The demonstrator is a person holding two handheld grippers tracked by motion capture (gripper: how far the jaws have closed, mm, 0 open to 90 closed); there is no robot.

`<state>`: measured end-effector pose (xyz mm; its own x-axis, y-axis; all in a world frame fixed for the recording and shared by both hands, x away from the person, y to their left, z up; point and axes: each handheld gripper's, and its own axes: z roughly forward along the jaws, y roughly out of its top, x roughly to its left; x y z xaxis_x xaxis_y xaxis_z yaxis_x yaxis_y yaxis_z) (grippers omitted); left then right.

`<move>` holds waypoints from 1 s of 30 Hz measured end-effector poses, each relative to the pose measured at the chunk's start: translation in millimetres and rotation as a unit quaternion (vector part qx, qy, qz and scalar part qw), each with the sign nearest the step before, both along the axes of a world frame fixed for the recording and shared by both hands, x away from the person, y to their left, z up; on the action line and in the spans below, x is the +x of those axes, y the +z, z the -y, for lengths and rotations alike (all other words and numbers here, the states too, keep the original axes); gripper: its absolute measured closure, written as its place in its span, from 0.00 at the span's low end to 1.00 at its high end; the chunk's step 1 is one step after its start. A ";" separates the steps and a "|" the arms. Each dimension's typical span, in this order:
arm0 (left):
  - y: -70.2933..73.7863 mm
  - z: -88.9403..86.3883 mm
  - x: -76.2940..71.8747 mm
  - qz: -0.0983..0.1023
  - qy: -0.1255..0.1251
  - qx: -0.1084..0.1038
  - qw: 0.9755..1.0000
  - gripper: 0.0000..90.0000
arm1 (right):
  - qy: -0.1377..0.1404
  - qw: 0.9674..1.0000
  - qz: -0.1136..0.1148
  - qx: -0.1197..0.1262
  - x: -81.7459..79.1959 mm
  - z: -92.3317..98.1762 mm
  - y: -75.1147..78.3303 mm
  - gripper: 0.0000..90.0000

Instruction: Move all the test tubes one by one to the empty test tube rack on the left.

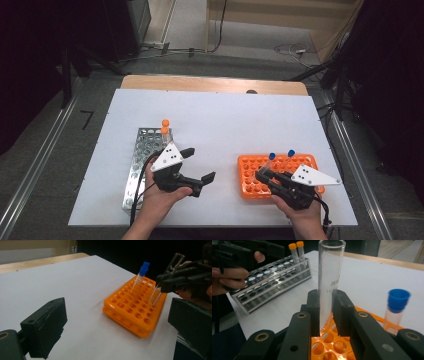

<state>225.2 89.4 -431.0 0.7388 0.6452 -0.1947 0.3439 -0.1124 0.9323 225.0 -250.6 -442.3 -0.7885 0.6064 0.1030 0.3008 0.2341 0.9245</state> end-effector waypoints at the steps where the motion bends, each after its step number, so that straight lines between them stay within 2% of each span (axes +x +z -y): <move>1: 0.1 0.7 -0.2 0.000 -0.002 0.000 1.000 0.02 | 0.004 1.000 -0.002 -0.002 -0.7 -1.9 -0.8 0.83; 6: 1.3 7.2 -2.5 -0.001 -0.008 -0.001 1.000 0.05 | 0.017 1.000 -0.010 -0.005 -3.5 -10.1 -4.9 0.83; 15: 2.1 20.8 -6.5 -0.002 -0.034 -0.003 0.999 0.07 | 0.036 0.999 -0.020 -0.015 -8.6 -20.7 -10.0 0.83; 20: -0.3 31.4 -9.4 0.001 -0.061 -0.002 0.998 0.13 | 0.049 0.998 -0.027 -0.016 -10.3 -25.4 -12.8 0.83; 23: -0.9 36.0 -10.7 0.003 -0.077 -0.007 0.997 0.20 | 0.056 0.998 -0.032 -0.019 -10.5 -27.5 -14.9 0.83; 26: -1.8 42.1 -12.5 0.006 -0.101 -0.012 0.995 0.33 | 0.059 0.997 -0.034 -0.023 -10.8 -28.8 -15.8 0.83; 30: -2.7 51.6 -13.9 0.009 -0.124 -0.014 0.992 0.46 | 0.065 0.997 -0.034 -0.029 -11.2 -30.5 -17.0 0.83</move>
